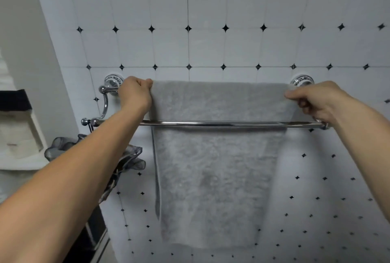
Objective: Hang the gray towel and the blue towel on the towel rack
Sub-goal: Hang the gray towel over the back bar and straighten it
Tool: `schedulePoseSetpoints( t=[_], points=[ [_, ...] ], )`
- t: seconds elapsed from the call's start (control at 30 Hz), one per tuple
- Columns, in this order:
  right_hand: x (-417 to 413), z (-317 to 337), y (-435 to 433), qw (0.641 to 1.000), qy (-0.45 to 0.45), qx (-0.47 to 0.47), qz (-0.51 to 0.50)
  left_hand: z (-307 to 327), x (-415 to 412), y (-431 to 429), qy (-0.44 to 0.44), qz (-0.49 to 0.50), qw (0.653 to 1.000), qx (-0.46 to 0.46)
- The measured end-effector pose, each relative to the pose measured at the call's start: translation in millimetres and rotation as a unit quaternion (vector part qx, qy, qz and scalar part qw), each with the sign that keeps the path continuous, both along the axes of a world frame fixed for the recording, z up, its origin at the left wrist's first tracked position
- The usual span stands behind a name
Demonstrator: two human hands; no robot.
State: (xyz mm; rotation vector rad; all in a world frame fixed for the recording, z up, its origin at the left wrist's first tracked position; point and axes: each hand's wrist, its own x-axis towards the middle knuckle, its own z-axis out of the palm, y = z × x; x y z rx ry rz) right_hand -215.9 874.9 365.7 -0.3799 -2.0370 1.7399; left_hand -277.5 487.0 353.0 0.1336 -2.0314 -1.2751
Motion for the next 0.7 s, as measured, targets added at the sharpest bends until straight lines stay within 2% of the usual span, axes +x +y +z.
schedulePoseSetpoints(
  t=[0.07, 0.27, 0.33, 0.4, 0.47, 0.6, 0.7],
  points=[
    [0.0, 4.2, 6.2, 0.999, -0.018, -0.017, 0.032, 4.6, -1.7, -2.9, -0.006, 0.007, 1.000, -0.019],
    [-3.6, -3.8, -2.7, 0.994, -0.090, 0.048, 0.046, -1.2, -6.2, 1.5, -0.080, 0.044, 0.992, -0.091],
    [-2.5, -2.6, -5.0, 0.993, -0.087, 0.078, 0.025, 0.3, -7.1, -1.7, -0.086, 0.117, 0.972, -0.187],
    [-1.8, -1.1, -5.8, 0.992, -0.074, 0.106, -0.007, 6.5, -8.5, -4.8, -0.042, 0.184, 0.935, -0.300],
    [-2.6, -2.2, -4.5, 0.992, -0.056, 0.112, -0.018, 13.6, -11.5, -7.2, -0.025, 0.201, 0.914, -0.352],
    [-3.1, -9.1, -6.7, 0.993, -0.039, 0.109, 0.010, 15.4, -16.5, -9.1, -0.071, 0.200, 0.904, -0.371],
    [-2.5, -11.4, -8.4, 0.996, -0.026, 0.085, 0.017, 8.5, -11.0, -6.2, -0.063, 0.181, 0.929, -0.316]
  ],
)
